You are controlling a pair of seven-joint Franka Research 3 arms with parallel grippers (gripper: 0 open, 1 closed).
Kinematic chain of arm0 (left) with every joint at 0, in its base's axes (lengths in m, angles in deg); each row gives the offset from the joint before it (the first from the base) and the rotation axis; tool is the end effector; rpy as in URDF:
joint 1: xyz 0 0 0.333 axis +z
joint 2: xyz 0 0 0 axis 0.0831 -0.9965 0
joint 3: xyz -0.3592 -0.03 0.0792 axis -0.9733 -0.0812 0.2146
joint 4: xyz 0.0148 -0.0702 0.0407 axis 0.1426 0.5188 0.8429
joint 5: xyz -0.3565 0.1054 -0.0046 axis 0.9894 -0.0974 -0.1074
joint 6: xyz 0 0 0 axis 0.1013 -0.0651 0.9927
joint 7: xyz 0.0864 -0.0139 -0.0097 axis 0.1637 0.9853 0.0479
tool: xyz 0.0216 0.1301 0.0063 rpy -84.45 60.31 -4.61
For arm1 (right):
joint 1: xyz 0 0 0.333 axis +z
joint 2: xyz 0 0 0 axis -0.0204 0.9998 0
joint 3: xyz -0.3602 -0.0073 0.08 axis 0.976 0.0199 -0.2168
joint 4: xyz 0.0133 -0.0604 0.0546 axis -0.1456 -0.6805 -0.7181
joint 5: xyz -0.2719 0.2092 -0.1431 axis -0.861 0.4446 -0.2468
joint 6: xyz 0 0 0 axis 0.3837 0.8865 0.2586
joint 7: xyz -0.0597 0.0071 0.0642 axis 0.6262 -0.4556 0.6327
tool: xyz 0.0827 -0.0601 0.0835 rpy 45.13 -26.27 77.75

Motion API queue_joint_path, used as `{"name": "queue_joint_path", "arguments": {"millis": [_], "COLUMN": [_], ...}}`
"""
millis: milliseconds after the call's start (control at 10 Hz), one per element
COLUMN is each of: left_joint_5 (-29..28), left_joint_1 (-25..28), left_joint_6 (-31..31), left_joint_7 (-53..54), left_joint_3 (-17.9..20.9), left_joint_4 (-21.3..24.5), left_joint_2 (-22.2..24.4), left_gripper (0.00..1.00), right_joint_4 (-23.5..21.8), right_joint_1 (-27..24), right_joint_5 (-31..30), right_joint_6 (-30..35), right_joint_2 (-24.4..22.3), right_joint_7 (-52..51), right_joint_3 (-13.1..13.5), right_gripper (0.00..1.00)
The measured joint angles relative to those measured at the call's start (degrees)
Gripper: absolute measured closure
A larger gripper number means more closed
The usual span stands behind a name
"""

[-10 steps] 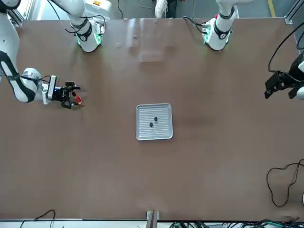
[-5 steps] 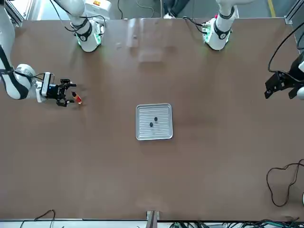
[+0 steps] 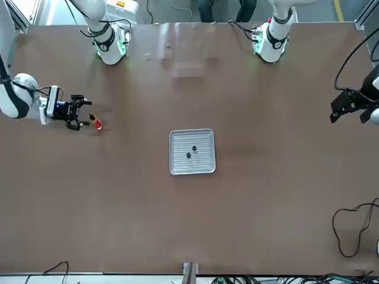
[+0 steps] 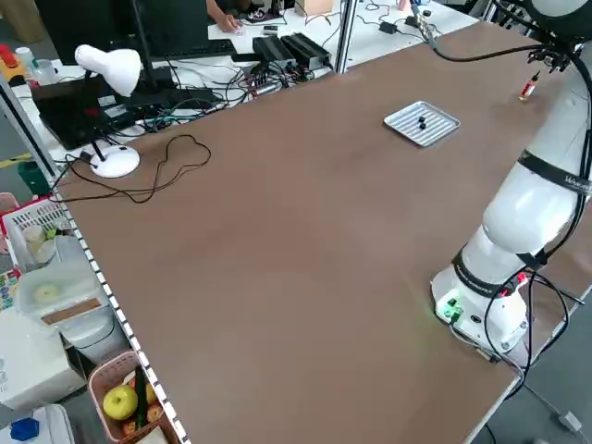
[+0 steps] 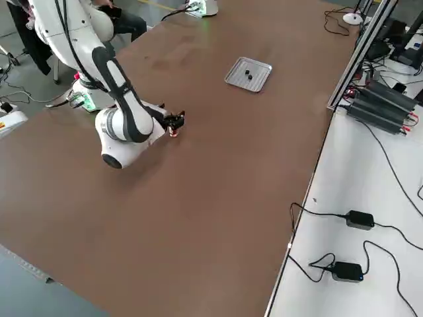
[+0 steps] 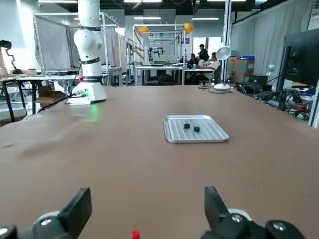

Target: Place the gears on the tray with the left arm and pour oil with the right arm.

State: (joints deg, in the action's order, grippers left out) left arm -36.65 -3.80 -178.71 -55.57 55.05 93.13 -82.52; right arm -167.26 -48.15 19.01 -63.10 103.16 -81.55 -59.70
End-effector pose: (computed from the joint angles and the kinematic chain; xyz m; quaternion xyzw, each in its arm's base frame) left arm 0.5706 -0.0305 0.6793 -0.9983 0.0182 -0.0541 0.0071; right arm 0.4158 -0.1606 0.2403 -0.5466 -0.5456 -0.4540 0.4444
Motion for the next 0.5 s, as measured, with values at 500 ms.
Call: {"name": "queue_joint_path", "arguments": {"millis": [500], "left_joint_5": [0.0], "left_joint_1": [0.1], "left_joint_6": [0.0], "left_joint_7": [0.0], "left_joint_3": [0.0], "left_joint_4": [0.0], "left_joint_2": [0.0], "left_gripper": [0.0], "right_joint_4": [-2.2], "right_joint_1": [5.3], "right_joint_5": [6.6], "right_joint_6": [-1.8], "right_joint_2": [-10.7], "right_joint_7": [10.7], "right_joint_3": [0.0], "right_gripper": [0.0]}}
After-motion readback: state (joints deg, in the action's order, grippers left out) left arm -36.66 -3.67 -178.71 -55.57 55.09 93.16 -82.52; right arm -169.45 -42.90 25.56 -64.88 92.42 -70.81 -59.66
